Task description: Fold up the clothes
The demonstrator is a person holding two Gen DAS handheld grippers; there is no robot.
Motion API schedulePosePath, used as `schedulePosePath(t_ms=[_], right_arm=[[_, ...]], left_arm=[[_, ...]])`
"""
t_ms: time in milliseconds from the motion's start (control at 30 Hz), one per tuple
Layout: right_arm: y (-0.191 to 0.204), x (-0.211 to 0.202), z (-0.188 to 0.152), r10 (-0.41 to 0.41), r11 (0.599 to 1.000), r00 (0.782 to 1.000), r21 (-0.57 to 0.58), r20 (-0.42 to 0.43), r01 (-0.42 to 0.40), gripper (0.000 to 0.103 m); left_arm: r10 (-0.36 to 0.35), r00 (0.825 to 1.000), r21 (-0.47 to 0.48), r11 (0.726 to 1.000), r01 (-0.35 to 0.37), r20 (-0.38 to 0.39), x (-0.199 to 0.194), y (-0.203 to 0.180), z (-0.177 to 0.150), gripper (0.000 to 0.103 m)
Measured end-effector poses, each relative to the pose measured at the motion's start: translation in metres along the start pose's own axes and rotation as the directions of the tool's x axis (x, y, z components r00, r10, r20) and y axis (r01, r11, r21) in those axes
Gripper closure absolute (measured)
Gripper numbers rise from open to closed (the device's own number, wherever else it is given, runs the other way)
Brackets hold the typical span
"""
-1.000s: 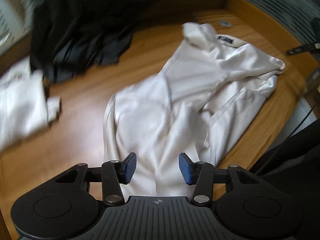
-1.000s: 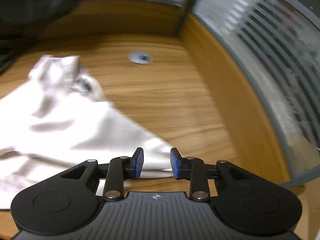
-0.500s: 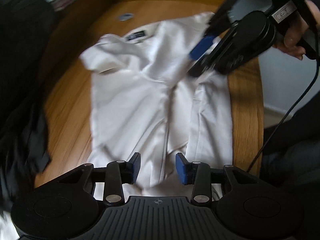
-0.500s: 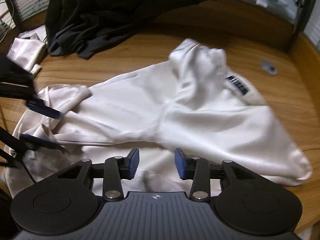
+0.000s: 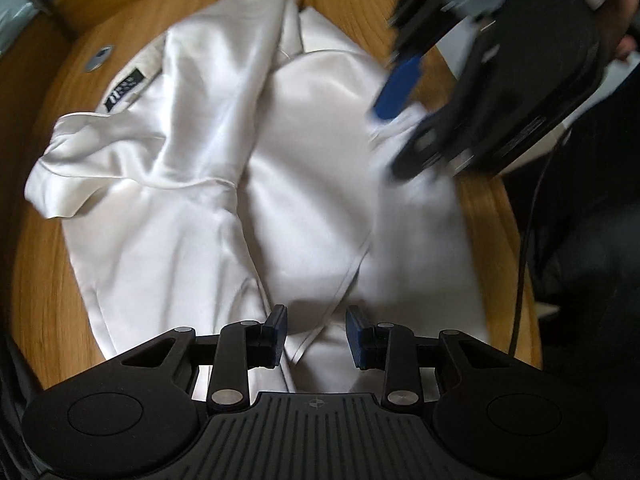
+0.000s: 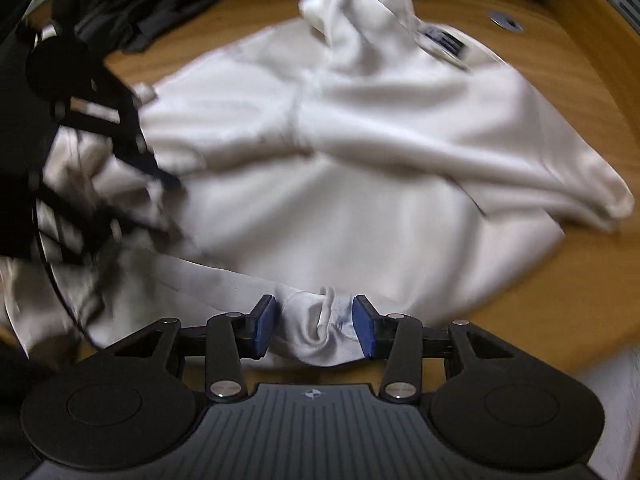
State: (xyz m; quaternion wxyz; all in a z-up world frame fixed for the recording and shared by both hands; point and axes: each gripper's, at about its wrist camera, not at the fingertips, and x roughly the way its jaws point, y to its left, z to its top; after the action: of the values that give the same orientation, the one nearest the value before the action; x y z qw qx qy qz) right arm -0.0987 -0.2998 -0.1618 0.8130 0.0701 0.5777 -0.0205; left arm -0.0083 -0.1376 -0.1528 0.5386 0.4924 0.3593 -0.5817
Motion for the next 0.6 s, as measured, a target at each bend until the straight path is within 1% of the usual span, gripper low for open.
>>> schedulePosePath(t_ms=[133, 267, 333, 400, 467, 500, 533, 600], right_arm=[[-0.011, -0.013, -0.027, -0.027, 0.999, 1.000, 0.043, -0.016, 0.027, 0.055], [-0.005, -0.023, -0.024, -0.041, 0.999, 0.998, 0.022, 0.044, 0.040, 0.055], [-0.002, -0.028, -0.022, -0.047, 0.999, 0.996, 0.012, 0.075, 0.046, 0.055], [0.006, -0.025, -0.017, -0.041, 0.999, 0.996, -0.020, 0.080, 0.042, 0.052], [0.015, -0.018, -0.011, -0.028, 0.998, 0.997, -0.062, 0.074, 0.033, 0.052], [0.019, -0.014, -0.008, -0.022, 0.996, 0.997, -0.083, 0.070, 0.028, 0.052], [0.024, -0.011, -0.005, -0.015, 0.994, 0.998, -0.103, 0.067, 0.022, 0.052], [0.032, -0.005, 0.000, 0.006, 0.990, 0.998, -0.141, 0.065, 0.004, 0.052]], left_arm=[[-0.006, 1.000, 0.019, 1.000, 0.007, -0.004, 0.003, 0.004, -0.006, 0.067], [-0.013, 1.000, 0.024, 1.000, 0.013, 0.003, 0.004, 0.007, -0.010, 0.067], [-0.010, 1.000, 0.031, 0.999, 0.009, 0.010, 0.005, 0.007, -0.007, 0.067], [0.003, 1.000, 0.040, 0.999, -0.004, 0.022, 0.004, 0.005, -0.006, 0.067], [0.020, 0.999, 0.043, 0.999, -0.022, 0.035, 0.005, 0.005, -0.004, 0.077], [0.031, 0.999, 0.043, 0.999, -0.033, 0.042, 0.006, 0.006, -0.004, 0.091], [0.042, 0.998, 0.041, 0.998, -0.044, 0.049, 0.006, 0.007, -0.003, 0.095], [0.059, 0.996, 0.030, 0.998, -0.061, 0.067, 0.004, 0.010, -0.004, 0.097]])
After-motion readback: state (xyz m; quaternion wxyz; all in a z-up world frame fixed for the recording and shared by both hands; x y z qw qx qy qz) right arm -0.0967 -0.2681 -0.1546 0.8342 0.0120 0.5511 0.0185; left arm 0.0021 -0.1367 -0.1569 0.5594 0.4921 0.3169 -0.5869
